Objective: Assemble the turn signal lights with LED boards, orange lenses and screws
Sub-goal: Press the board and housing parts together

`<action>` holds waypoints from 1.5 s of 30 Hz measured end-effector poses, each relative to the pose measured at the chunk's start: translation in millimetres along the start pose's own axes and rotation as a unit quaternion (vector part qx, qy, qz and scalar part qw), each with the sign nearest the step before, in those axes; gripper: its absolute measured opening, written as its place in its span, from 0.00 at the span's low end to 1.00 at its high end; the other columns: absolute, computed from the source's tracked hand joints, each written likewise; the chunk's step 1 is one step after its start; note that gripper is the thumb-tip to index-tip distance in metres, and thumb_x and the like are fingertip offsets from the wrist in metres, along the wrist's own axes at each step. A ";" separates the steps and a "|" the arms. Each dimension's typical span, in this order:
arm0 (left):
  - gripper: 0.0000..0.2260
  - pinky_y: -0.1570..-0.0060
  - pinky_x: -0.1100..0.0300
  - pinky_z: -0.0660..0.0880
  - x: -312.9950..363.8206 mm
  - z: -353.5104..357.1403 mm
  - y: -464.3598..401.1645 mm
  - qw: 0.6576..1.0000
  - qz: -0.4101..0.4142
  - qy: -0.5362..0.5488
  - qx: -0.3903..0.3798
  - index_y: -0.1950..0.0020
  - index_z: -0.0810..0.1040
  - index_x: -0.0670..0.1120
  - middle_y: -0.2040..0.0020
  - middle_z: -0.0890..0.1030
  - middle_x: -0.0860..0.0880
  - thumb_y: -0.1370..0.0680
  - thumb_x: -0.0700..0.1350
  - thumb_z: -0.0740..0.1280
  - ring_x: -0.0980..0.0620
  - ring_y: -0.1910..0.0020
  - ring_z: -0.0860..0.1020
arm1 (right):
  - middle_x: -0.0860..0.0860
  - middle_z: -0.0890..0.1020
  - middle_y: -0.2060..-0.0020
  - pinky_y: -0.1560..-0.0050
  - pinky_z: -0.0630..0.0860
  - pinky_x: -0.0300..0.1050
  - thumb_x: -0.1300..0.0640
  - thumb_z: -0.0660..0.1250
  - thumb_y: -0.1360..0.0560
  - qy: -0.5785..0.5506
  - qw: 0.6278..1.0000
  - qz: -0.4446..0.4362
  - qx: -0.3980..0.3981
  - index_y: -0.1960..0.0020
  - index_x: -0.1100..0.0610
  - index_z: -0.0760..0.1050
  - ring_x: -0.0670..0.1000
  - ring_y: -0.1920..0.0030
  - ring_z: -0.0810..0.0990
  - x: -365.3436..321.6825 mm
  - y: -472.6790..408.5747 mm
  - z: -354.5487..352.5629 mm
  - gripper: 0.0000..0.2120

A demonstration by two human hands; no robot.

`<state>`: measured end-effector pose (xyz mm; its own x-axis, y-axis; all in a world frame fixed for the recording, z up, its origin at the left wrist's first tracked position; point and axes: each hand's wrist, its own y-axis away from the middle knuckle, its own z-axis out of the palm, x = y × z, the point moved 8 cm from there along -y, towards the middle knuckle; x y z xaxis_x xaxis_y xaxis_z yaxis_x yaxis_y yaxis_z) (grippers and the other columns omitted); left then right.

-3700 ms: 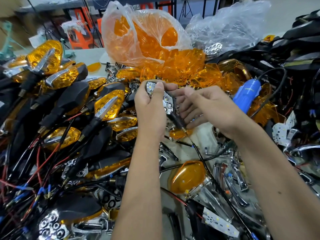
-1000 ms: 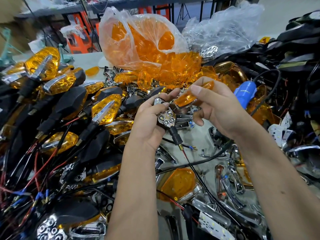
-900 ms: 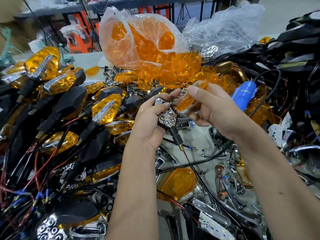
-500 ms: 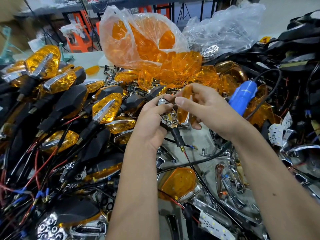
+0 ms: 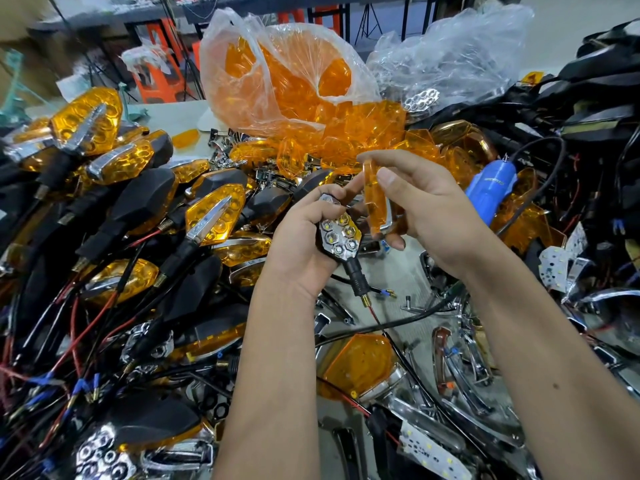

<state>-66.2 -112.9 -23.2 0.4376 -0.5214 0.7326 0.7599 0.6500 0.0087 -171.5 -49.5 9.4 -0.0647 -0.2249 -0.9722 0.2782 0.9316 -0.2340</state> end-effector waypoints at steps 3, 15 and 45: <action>0.10 0.60 0.47 0.83 -1.3 1.0 0.1 1.000 -0.008 0.009 -0.003 0.54 0.71 0.43 0.47 0.86 0.42 0.31 0.31 0.60 0.42 0.54 0.86 | 0.58 0.85 0.47 0.76 0.70 0.42 0.52 0.61 0.17 -0.010 1.000 0.004 0.012 0.31 0.51 0.77 0.64 0.63 0.83 -0.9 0.9 -4.3 0.16; 0.11 0.31 0.39 0.72 -16.8 -20.9 3.3 0.983 -0.098 -0.063 0.141 0.40 0.78 0.36 0.46 0.79 0.36 0.19 0.34 0.59 0.40 0.46 0.78 | 0.47 0.78 0.71 0.72 0.70 0.30 0.58 0.66 0.16 0.151 0.987 -0.046 -0.026 0.34 0.53 0.79 0.42 0.72 0.76 -5.7 -0.4 13.7 0.12; 0.22 0.55 0.56 0.81 -22.1 -18.6 11.3 0.977 -0.144 0.013 0.155 0.66 0.86 0.41 0.61 0.85 0.44 0.17 0.40 0.59 0.48 0.61 0.85 | 0.50 0.74 0.52 0.55 0.71 0.38 0.54 0.73 0.22 0.269 0.959 -0.091 -0.017 0.37 0.46 0.82 0.49 0.56 0.73 -6.9 0.4 30.5 0.14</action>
<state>-58.3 -104.3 -52.1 0.2422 -0.7191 0.6513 0.6734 0.6079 0.4207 -141.7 -56.3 16.1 -0.5964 -0.2129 -0.7739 0.1844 0.9021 -0.3902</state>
